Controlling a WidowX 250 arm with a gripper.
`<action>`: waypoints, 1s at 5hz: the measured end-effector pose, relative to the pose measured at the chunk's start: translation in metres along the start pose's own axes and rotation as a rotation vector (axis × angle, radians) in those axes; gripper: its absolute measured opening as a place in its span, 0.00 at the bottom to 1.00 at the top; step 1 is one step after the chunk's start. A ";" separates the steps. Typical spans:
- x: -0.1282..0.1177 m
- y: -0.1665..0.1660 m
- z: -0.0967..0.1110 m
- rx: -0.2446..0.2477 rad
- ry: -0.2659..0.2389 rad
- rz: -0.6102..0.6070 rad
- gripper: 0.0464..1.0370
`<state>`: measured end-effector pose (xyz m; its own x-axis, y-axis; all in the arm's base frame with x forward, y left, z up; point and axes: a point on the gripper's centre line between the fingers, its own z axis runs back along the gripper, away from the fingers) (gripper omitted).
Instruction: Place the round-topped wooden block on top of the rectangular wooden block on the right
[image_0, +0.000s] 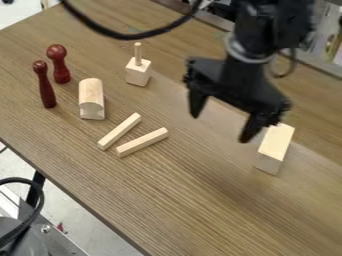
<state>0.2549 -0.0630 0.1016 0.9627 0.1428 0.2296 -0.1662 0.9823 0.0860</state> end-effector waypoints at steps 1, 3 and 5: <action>-0.006 0.027 -0.010 0.054 0.021 0.046 0.96; -0.015 0.056 -0.023 0.121 0.040 0.125 0.96; -0.019 0.090 -0.033 0.155 0.038 0.245 0.96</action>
<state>0.2289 0.0267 0.0729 0.8969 0.3805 0.2252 -0.4222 0.8884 0.1805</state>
